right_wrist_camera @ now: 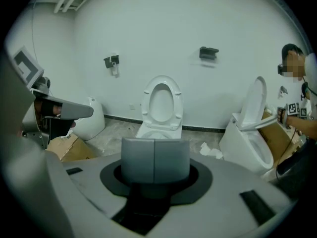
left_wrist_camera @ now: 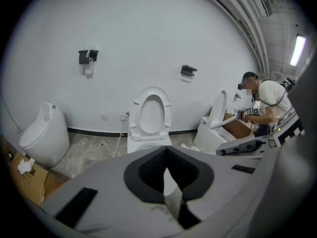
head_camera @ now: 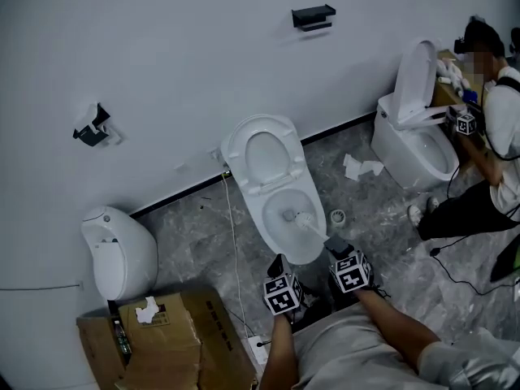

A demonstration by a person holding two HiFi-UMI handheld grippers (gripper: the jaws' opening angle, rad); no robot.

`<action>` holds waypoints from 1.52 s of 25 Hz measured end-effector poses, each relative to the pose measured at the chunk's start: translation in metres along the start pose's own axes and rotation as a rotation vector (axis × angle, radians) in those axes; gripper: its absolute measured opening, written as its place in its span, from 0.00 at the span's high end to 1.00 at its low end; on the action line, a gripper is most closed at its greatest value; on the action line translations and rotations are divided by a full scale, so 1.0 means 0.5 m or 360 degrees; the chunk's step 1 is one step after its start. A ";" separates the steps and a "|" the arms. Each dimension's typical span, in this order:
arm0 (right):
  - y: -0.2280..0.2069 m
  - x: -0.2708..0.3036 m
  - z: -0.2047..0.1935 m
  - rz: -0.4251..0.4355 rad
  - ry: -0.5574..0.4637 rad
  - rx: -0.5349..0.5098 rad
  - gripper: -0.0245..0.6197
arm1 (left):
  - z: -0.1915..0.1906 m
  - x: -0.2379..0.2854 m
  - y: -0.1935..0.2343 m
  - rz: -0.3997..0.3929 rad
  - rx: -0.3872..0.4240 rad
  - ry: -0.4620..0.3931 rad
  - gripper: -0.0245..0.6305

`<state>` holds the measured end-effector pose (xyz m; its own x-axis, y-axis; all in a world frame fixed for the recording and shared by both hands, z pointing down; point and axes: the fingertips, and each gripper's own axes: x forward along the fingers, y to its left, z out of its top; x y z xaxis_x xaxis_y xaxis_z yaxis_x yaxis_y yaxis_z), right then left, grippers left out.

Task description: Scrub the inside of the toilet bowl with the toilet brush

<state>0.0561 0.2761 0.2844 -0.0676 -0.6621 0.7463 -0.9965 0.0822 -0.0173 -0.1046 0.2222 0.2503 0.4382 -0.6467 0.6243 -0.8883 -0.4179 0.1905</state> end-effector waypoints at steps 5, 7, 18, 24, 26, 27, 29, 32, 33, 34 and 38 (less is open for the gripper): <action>-0.001 0.003 0.008 0.0037 -0.0002 -0.0037 0.70 | -0.006 0.005 -0.022 -0.0024 0.0006 0.0042 0.93; -0.005 0.006 0.018 0.0054 -0.0003 -0.0067 0.70 | 0.002 0.006 -0.021 0.0005 0.0004 0.0041 0.93; -0.006 -0.038 -0.002 0.0117 -0.0014 -0.0150 0.70 | 0.025 -0.027 -0.047 0.0079 0.0004 -0.0038 0.93; -0.024 -0.092 -0.022 0.0105 -0.0069 -0.0159 0.70 | -0.001 -0.073 -0.057 0.0170 0.0018 -0.0051 0.93; -0.032 -0.104 -0.045 0.0105 -0.0057 -0.0164 0.70 | -0.022 -0.085 -0.075 0.0175 0.0012 -0.0035 0.93; -0.035 -0.109 -0.057 0.0106 -0.0049 -0.0167 0.69 | -0.032 -0.090 -0.084 0.0175 0.0013 -0.0026 0.93; -0.040 -0.120 -0.078 0.0108 -0.0038 -0.0175 0.69 | -0.047 -0.101 -0.099 0.0178 0.0012 -0.0019 0.93; -0.048 -0.140 -0.107 0.0110 -0.0039 -0.0174 0.69 | -0.065 -0.121 -0.118 0.0189 0.0010 -0.0029 0.93; -0.052 -0.147 -0.117 0.0105 -0.0037 -0.0168 0.70 | -0.071 -0.129 -0.124 0.0192 0.0009 -0.0033 0.93; -0.056 -0.152 -0.125 0.0100 -0.0035 -0.0162 0.70 | -0.078 -0.136 -0.130 0.0193 0.0008 -0.0036 0.93; -0.064 -0.161 -0.156 0.0108 -0.0025 -0.0182 0.70 | -0.119 -0.165 -0.153 0.0194 0.0037 -0.0019 0.93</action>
<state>0.0975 0.3846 0.2767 -0.1363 -0.6638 0.7354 -0.9775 0.2110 0.0093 -0.0811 0.3454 0.2292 0.3288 -0.7013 0.6325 -0.9317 -0.3503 0.0960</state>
